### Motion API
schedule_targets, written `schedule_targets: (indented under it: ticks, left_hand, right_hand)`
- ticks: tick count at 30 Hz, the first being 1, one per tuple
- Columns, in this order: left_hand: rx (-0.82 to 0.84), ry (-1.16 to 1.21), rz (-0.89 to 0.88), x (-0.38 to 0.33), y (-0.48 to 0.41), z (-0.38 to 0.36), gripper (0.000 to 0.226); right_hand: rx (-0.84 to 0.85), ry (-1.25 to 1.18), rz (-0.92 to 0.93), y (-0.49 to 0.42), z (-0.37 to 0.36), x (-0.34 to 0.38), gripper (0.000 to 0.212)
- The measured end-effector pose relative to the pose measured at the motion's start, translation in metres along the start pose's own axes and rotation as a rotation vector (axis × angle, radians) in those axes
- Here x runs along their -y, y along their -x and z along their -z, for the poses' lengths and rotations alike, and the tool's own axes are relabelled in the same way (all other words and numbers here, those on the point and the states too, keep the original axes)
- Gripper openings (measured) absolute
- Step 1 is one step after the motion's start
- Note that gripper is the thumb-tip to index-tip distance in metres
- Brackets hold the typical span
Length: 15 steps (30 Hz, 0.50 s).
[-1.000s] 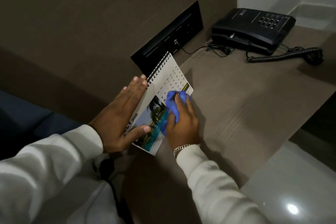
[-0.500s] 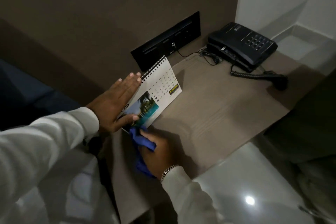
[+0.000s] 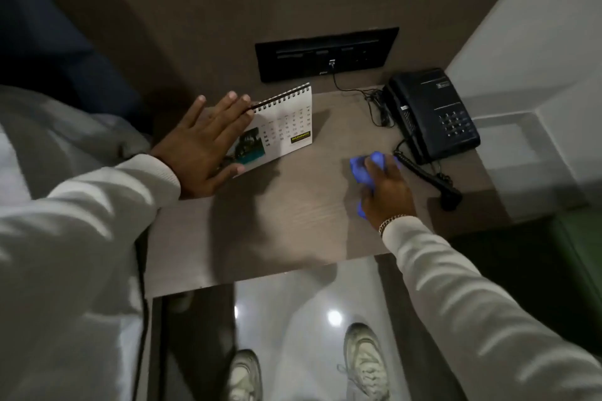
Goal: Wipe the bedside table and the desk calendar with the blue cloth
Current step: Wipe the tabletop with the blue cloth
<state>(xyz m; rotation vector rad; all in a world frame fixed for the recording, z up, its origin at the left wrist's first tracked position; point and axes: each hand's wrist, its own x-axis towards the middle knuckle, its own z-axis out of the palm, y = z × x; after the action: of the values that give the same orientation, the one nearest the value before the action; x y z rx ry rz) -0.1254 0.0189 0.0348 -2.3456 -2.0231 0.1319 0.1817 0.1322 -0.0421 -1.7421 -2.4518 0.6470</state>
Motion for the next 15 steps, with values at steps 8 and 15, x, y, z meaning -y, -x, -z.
schedule_targets:
  ticks: [8, 15]
  left_hand:
    - [-0.079, 0.132, 0.251, -0.028, 0.034, -0.005, 0.079]
    - [-0.354, 0.79, 0.83, -0.038, 0.048, 0.011, 0.074]
  right_hand:
    - [0.256, 0.193, -0.034, -0.012, -0.036, -0.027, 0.095]
    - [0.014, -0.174, 0.142, -0.026, 0.034, 0.049, 0.091]
